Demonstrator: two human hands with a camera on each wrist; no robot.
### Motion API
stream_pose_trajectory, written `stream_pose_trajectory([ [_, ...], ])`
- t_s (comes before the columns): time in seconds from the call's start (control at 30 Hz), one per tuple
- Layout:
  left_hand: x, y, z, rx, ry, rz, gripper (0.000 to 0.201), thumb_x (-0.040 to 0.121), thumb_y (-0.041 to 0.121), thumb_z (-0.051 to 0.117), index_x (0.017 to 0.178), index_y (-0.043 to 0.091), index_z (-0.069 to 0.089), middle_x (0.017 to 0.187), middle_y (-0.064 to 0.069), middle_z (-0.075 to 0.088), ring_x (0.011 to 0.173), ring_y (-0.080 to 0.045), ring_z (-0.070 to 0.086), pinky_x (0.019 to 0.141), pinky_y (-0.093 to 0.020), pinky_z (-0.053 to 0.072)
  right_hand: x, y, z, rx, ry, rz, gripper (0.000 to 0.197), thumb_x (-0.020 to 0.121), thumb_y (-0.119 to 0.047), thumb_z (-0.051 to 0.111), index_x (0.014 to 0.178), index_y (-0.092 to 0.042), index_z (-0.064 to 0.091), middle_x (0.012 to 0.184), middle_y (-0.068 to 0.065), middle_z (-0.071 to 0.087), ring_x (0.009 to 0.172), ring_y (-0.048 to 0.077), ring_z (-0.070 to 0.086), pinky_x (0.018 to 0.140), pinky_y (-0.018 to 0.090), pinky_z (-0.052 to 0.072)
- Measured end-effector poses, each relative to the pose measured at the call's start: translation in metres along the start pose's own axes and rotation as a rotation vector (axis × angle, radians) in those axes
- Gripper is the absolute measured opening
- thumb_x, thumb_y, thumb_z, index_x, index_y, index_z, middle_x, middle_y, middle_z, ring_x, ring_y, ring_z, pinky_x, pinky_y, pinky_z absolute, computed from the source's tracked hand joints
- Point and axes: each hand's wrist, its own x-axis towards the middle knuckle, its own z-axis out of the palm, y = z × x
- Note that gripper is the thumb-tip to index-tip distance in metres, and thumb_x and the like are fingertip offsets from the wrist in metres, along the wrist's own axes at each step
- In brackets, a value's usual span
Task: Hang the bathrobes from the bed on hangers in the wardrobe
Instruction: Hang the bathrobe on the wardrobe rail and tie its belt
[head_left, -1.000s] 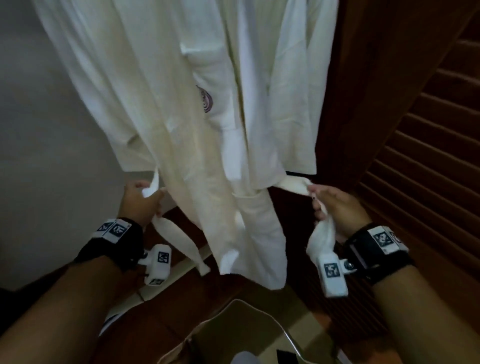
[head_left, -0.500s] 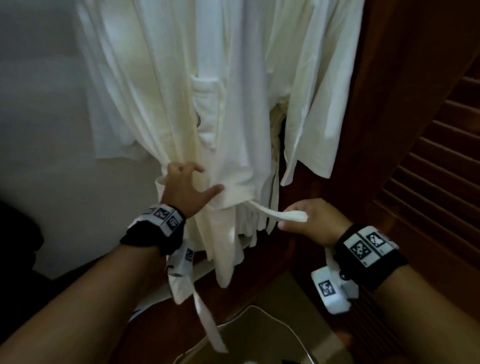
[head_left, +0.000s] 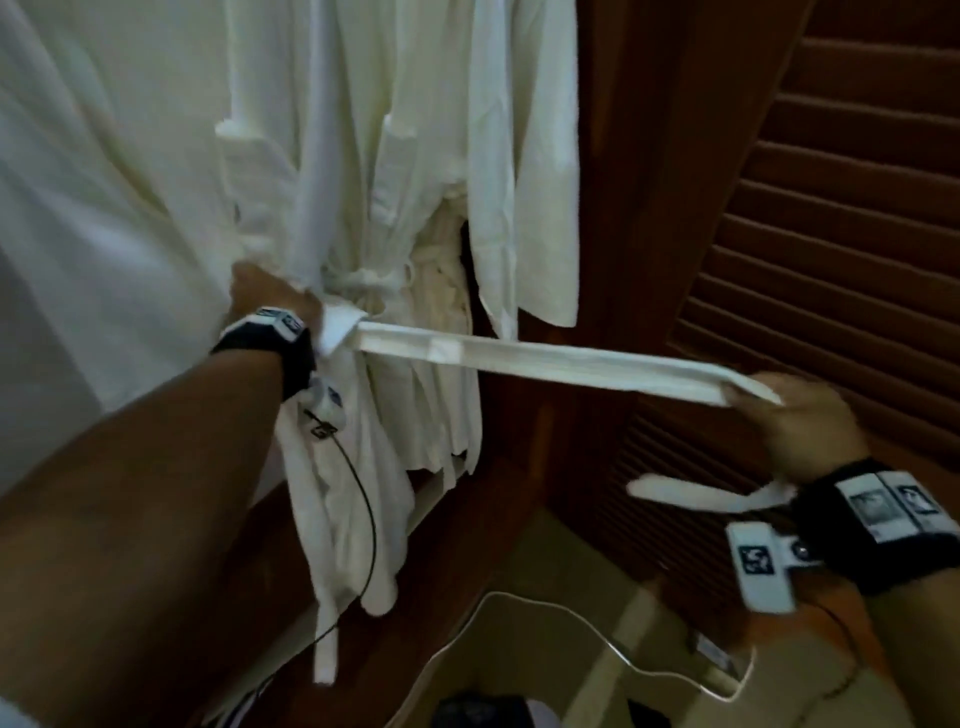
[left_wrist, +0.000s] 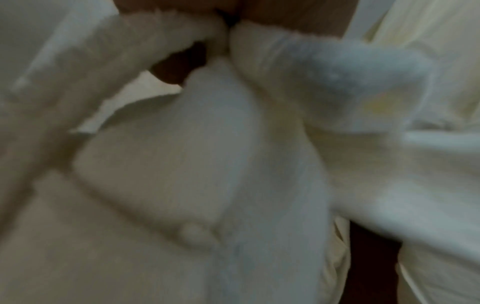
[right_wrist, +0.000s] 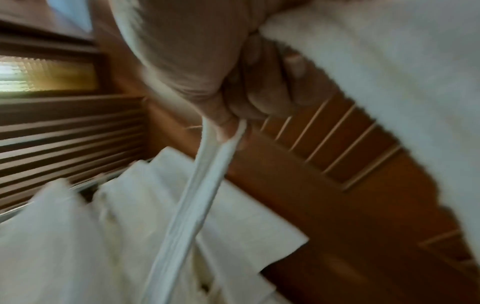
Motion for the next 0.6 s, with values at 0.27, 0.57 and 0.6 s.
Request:
stream_pose_trajectory([
  [0.27,-0.023,0.028,0.017,-0.02,-0.036,-0.021,0.092,0.085,0.043,0.065,0.149,0.003,0.013,0.151,-0.019,0.028,0.135,-0.034,0.039,0.106,-0.041,0.036,-0.009,0.025,0.021,0.381,0.061,0.283,0.024,0.095,-0.025,0.06,0.113,-0.01,0.064,0.058,0.001,0.045,0.044,0.016,0.039,0.046,0.023,0.03],
  [0.57,-0.096,-0.031,0.037,-0.368,-0.314,0.217,0.008,0.084,0.008,0.068,0.086,0.013,0.063,0.089,-0.001,0.063,0.091,-0.022,0.062,0.088,-0.032,0.048,-0.042,-0.088,0.117,0.59,-0.694,-0.032,0.032,0.091,-0.011,0.062,0.12,-0.023,0.059,0.081,0.009,0.065,0.057,0.02,0.06,0.053,0.033,0.053],
  [0.6,-0.101,-0.041,0.03,-0.4,-0.34,0.237,0.014,0.086,0.002,0.063,0.083,0.015,0.064,0.087,0.0,0.063,0.087,-0.018,0.06,0.087,-0.033,0.048,-0.049,-0.098,0.131,0.588,-0.793,-0.062,0.023,0.091,-0.01,0.061,0.113,-0.016,0.062,0.082,0.01,0.065,0.062,0.021,0.063,0.058,0.033,0.055],
])
